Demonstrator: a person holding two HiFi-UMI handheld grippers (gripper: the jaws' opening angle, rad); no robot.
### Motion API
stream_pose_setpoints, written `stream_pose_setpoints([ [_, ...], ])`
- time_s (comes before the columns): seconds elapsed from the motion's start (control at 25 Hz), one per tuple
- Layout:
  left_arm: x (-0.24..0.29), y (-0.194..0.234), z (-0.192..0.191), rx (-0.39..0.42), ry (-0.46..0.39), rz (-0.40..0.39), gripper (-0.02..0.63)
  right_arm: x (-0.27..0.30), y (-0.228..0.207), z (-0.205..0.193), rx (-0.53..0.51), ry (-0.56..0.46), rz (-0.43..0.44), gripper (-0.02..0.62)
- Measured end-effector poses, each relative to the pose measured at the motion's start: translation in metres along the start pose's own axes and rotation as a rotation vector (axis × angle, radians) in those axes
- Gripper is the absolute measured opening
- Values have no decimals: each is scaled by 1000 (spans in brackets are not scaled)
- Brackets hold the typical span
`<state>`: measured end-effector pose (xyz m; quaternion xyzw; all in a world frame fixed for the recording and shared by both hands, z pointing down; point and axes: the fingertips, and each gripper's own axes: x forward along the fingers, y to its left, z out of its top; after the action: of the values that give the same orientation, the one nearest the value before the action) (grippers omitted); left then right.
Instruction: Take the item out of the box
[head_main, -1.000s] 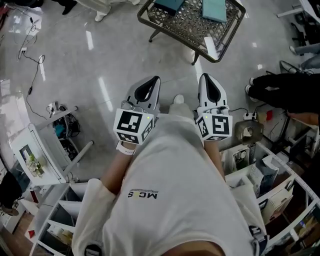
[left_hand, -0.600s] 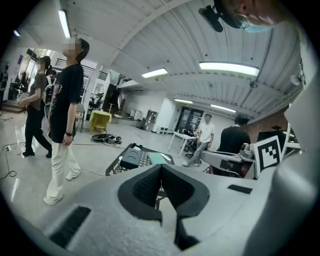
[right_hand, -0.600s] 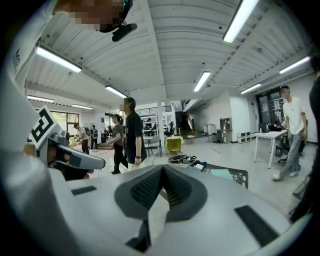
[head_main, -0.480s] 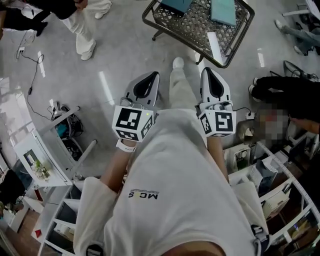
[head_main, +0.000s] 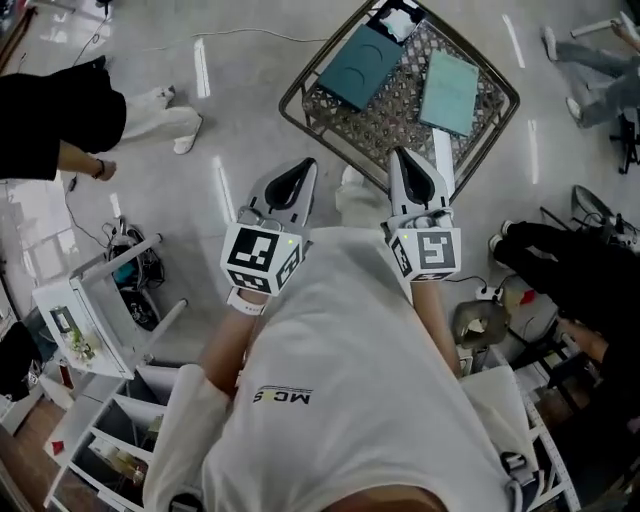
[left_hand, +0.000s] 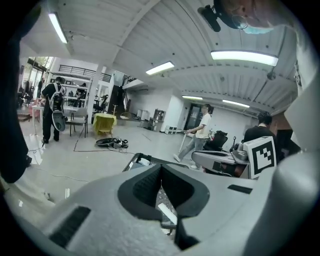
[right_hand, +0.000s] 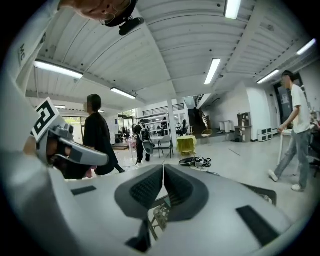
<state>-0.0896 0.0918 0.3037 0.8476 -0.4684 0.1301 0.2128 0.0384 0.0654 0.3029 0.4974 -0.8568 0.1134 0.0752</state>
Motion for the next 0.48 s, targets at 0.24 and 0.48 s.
stream_pose_setpoints([
  [0.24, 64, 21, 33, -17, -1, 39, 25, 65, -54, 16, -9, 21, 41, 17],
  [0.48, 106, 44, 54, -25, 19, 19, 25, 117, -94, 12, 9, 76, 5, 17],
])
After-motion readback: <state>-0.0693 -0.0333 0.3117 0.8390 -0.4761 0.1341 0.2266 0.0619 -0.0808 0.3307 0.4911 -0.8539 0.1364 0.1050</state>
